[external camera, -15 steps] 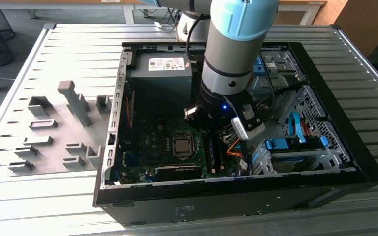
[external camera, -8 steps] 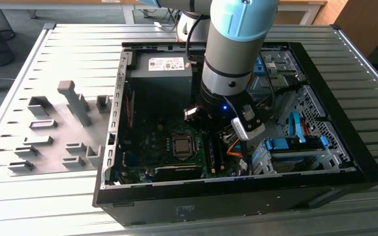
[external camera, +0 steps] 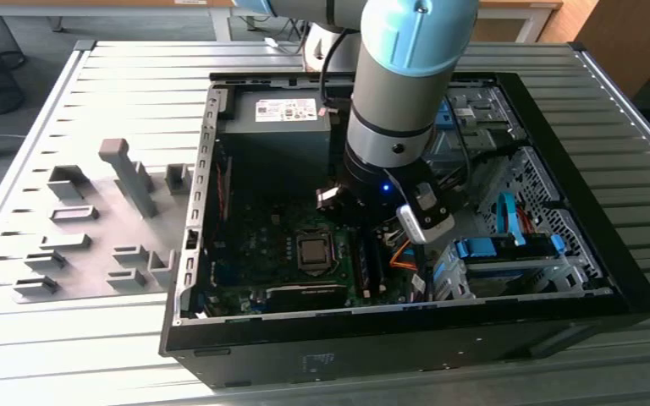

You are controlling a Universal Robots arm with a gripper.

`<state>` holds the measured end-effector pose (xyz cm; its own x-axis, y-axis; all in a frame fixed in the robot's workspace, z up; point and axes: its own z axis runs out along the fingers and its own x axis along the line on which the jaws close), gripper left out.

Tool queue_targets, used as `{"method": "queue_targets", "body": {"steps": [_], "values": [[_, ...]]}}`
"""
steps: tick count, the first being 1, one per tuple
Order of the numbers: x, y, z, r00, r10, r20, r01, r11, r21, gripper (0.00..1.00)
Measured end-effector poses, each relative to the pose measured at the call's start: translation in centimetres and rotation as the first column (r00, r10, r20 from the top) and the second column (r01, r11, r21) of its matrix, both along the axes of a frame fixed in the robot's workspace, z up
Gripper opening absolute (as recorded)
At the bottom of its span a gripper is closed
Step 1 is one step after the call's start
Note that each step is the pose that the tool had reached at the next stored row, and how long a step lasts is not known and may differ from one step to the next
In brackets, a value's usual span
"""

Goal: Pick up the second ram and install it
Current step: 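Insert the second ram into the second slot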

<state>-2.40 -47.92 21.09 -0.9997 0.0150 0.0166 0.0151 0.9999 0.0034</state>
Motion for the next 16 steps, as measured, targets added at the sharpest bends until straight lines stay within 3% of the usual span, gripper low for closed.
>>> {"method": "queue_targets", "body": {"steps": [16], "values": [[0.0, 0.0, -0.23, 1.0, 0.0, 0.0001, 0.0, 1.0, 0.0, 0.15]]}}
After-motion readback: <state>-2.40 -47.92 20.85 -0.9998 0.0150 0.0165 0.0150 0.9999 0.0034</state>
